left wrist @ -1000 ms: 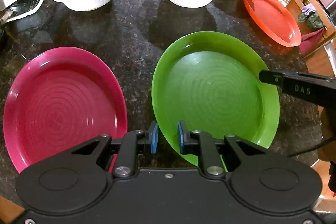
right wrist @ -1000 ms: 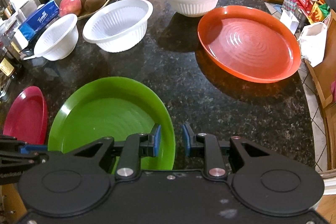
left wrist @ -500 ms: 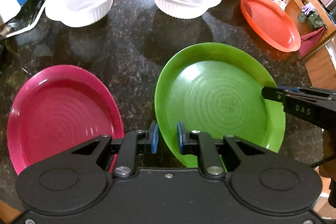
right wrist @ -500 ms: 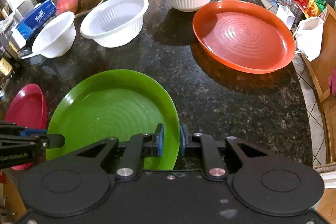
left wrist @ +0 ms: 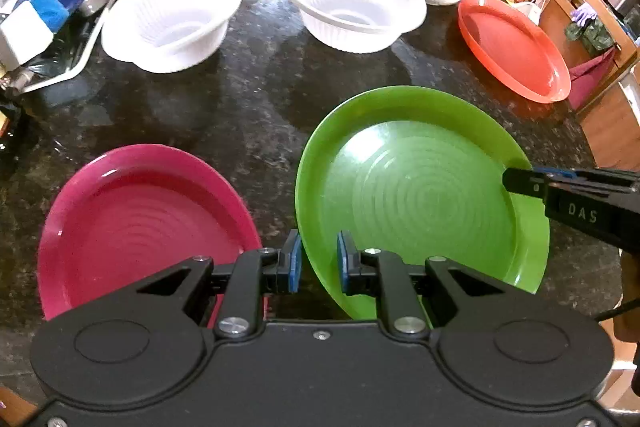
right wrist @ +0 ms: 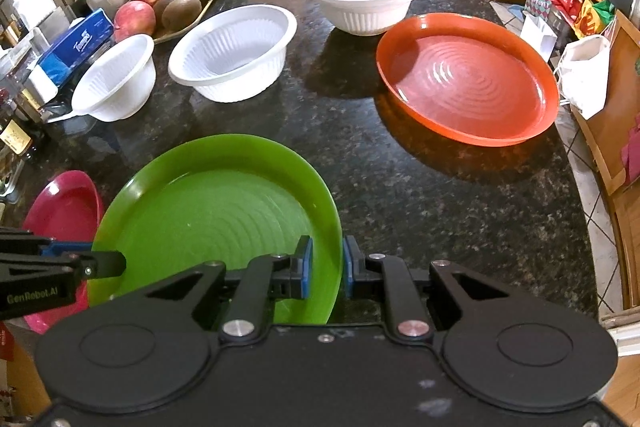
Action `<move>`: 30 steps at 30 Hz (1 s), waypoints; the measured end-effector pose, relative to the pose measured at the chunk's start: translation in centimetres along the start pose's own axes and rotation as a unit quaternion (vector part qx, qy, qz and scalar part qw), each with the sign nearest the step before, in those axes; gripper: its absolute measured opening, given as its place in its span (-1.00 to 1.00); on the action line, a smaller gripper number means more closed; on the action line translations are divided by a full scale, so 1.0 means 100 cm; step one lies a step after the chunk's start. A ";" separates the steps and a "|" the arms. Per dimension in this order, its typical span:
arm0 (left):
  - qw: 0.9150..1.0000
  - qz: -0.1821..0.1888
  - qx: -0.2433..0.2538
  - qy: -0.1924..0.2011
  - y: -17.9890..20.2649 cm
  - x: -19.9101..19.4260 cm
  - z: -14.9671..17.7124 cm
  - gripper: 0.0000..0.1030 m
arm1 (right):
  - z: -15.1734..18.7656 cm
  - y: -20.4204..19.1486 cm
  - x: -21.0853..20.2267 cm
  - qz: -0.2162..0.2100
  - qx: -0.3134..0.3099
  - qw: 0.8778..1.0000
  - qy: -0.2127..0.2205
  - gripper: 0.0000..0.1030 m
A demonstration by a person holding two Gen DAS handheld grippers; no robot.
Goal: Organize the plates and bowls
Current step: 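Carry the green plate over the red plate and lower it on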
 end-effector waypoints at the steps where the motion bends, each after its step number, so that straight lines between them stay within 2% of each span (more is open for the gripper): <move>1: 1.000 -0.001 -0.001 0.001 -0.002 -0.001 0.000 -0.53 | 0.000 -0.002 0.000 -0.001 0.000 1.000 0.000 -0.66; 7: 1.000 -0.010 -0.003 0.013 -0.017 -0.011 0.006 -0.53 | -0.001 -0.021 -0.007 -0.012 -0.005 1.000 0.007 -0.66; 16: 0.999 -0.021 -0.036 0.030 -0.057 -0.026 0.018 -0.53 | -0.009 -0.067 -0.015 -0.031 -0.041 0.999 0.020 -0.66; 30: 0.992 -0.053 -0.105 0.041 -0.135 -0.035 0.046 -0.53 | -0.010 -0.158 0.003 -0.064 -0.110 0.992 -0.003 -0.66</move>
Point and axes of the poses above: each gripper's, at about its wrist camera, not at the fingertips, and x roughly the way its jaws point, y to its right, z to its underside, the point moved 6 cm from there along x, roughly the way its jaws point, and after that the axes turned 9 degrees about -y, right-handed, at the moved point
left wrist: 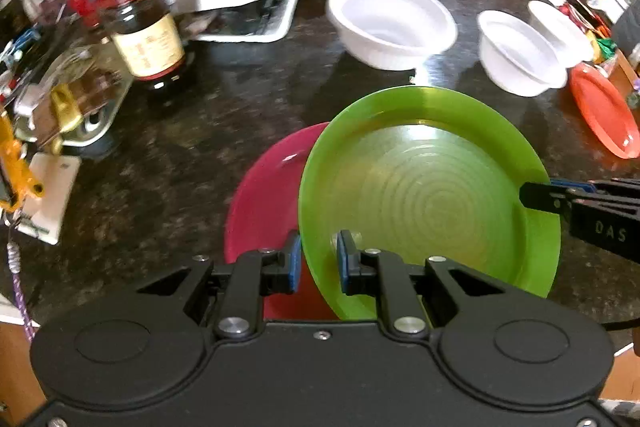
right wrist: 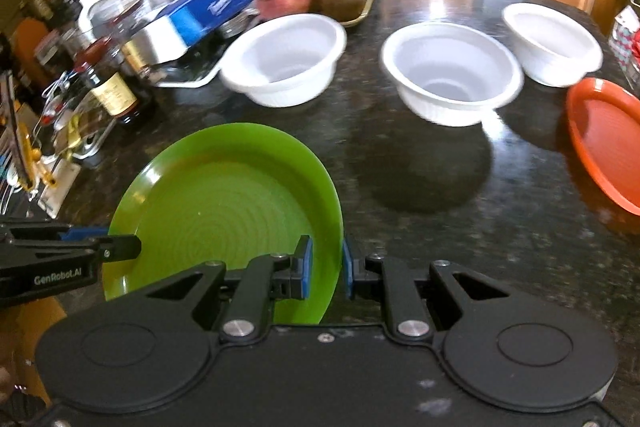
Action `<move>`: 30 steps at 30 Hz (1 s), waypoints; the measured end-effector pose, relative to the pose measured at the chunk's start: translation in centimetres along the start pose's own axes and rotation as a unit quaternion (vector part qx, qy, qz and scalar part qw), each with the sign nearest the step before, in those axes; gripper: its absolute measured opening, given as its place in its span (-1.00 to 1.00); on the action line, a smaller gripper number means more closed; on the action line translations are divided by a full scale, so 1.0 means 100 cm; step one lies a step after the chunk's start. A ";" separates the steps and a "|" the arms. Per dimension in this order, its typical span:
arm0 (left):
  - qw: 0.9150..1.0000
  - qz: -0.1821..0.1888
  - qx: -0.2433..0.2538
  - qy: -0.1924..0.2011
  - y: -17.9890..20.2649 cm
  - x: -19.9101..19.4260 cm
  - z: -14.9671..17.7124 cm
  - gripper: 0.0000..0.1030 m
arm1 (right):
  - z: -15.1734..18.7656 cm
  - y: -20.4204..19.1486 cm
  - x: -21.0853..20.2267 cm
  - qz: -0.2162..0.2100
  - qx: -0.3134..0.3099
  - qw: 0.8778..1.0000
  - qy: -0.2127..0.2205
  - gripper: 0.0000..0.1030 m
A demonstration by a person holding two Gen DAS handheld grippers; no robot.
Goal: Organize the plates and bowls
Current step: 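Carry the green plate over the red plate and lower it on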
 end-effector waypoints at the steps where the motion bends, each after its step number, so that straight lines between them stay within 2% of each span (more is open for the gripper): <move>1: 1.000 -0.002 -0.003 -0.001 -0.005 0.001 0.001 -0.53 | -0.001 -0.004 0.003 -0.001 -0.003 1.000 -0.003 -0.66; 12: 1.000 -0.011 -0.010 -0.006 -0.035 0.010 0.004 -0.53 | -0.002 -0.033 0.025 0.004 -0.017 0.999 -0.028 -0.66; 30: 0.999 -0.004 0.042 -0.005 -0.034 0.015 -0.001 -0.52 | 0.003 -0.033 0.028 0.025 0.015 0.999 -0.035 -0.61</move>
Point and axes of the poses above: each gripper's, at about its wrist camera, not at the fingertips, and x roughly the way its jaws point, y to its right, z to its underside, the point moved 6 cm from there along x, roughly the way its jaws point, and after that the axes turned 9 degrees about -y, right-handed, at the moved point
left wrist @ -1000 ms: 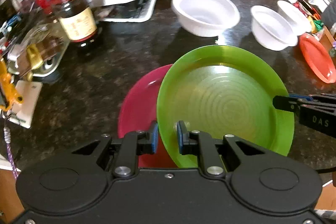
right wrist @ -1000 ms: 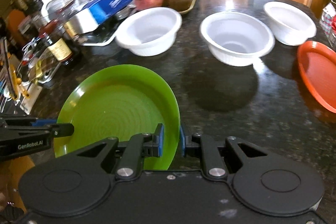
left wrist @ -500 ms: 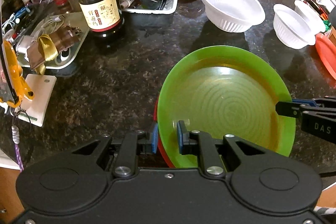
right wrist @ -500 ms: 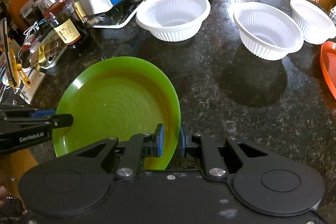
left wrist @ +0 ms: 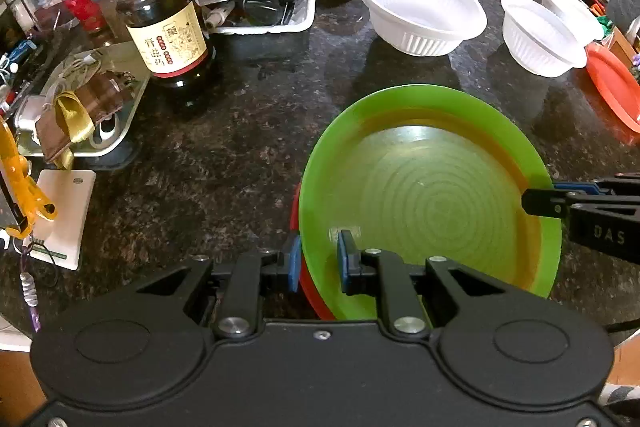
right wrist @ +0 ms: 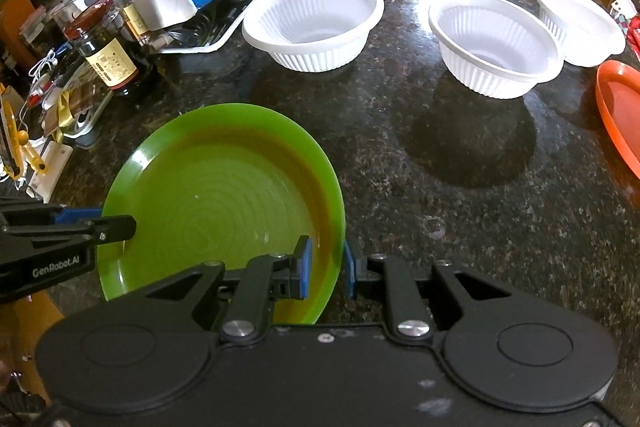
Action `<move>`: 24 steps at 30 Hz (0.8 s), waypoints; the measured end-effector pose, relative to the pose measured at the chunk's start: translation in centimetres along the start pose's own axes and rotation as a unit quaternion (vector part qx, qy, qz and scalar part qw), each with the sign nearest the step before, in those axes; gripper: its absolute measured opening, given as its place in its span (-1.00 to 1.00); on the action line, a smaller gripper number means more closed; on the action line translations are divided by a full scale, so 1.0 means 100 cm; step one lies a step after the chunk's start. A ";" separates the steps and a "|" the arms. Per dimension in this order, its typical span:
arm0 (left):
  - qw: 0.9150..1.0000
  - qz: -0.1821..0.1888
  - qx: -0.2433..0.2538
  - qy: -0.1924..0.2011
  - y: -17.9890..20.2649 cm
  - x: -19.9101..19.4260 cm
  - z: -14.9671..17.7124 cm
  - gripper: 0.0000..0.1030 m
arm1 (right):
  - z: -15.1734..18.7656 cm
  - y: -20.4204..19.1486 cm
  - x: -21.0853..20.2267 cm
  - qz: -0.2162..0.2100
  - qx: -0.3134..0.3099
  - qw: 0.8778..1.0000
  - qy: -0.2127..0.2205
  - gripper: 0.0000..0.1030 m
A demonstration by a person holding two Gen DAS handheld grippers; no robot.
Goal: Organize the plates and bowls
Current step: 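Carry the green plate over the red plate and lower it on, then open the left tool to release the green plate and withdraw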
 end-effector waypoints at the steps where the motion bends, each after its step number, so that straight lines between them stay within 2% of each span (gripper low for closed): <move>1: 1.000 0.001 0.001 -0.001 0.000 0.000 0.000 -0.52 | 0.000 0.000 0.000 0.001 0.001 1.000 0.000 -0.60; 24: 1.000 0.014 0.000 0.021 0.001 -0.017 0.001 -0.51 | 0.000 0.005 -0.013 0.008 0.019 1.000 0.020 -0.59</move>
Point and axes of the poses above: each gripper's, at about its wrist camera, not at the fingertips, and x roughly the way its jaws point, y to its right, z to its underside, the point moved 6 cm from there along x, roughly the way its jaws point, and after that the axes turned 9 degrees about -y, right-handed, at the moved point
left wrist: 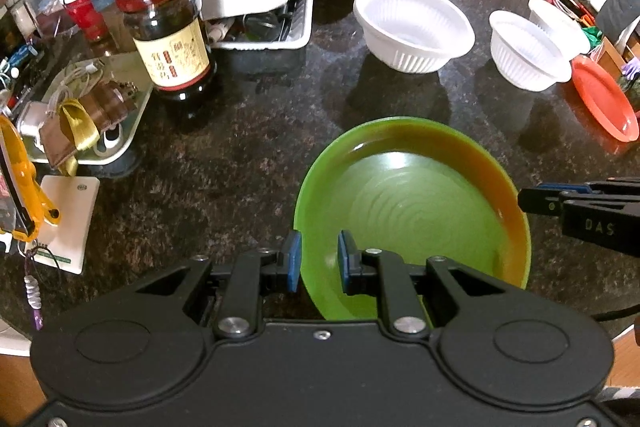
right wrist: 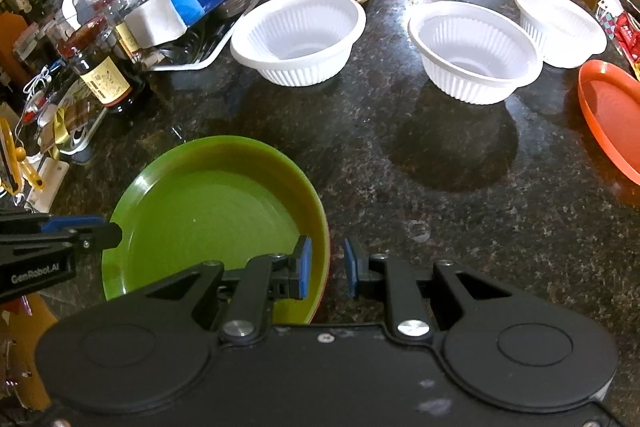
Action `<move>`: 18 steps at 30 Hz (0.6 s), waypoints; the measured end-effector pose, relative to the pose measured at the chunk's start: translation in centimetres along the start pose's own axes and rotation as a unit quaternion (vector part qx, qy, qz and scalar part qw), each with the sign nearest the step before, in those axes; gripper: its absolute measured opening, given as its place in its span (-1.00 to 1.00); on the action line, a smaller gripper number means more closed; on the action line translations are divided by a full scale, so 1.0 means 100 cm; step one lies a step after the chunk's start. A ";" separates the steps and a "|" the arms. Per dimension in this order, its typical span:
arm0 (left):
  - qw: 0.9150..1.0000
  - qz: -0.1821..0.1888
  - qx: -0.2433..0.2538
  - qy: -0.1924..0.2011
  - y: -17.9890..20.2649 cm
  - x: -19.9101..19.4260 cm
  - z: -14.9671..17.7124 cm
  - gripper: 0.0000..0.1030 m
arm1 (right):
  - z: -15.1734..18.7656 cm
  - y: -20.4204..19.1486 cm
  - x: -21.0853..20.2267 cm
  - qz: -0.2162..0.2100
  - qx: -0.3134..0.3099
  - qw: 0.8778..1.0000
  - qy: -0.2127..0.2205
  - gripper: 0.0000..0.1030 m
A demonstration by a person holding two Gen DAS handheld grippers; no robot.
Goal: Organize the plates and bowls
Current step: 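Open the left tool to release the green plate and withdraw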
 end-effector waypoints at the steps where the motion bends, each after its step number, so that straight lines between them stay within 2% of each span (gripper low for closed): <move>1: 1.000 0.001 0.000 0.002 0.001 -0.002 -0.001 -0.51 | 0.000 0.001 -0.001 0.000 0.002 1.000 0.002 -0.59; 10: 0.999 0.028 0.015 0.023 0.028 -0.014 -0.018 -0.51 | 0.000 0.025 -0.013 -0.002 0.030 0.999 0.017 -0.59; 14: 0.998 0.052 0.035 0.013 0.052 -0.010 -0.028 -0.51 | 0.002 0.049 -0.020 0.005 0.056 0.998 0.025 -0.60; 18: 0.996 0.061 0.068 0.017 0.084 -0.009 -0.039 -0.51 | 0.007 0.082 -0.031 0.018 0.086 0.996 0.035 -0.59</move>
Point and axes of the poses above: each gripper's, at about its wrist camera, not at the fingertips, and x roughly the way its jaws point, y to its right, z to its underside, the point moved 6 cm from there along x, roughly the way its jaws point, and after that the axes turned 9 degrees about -y, right-handed, at the moved point
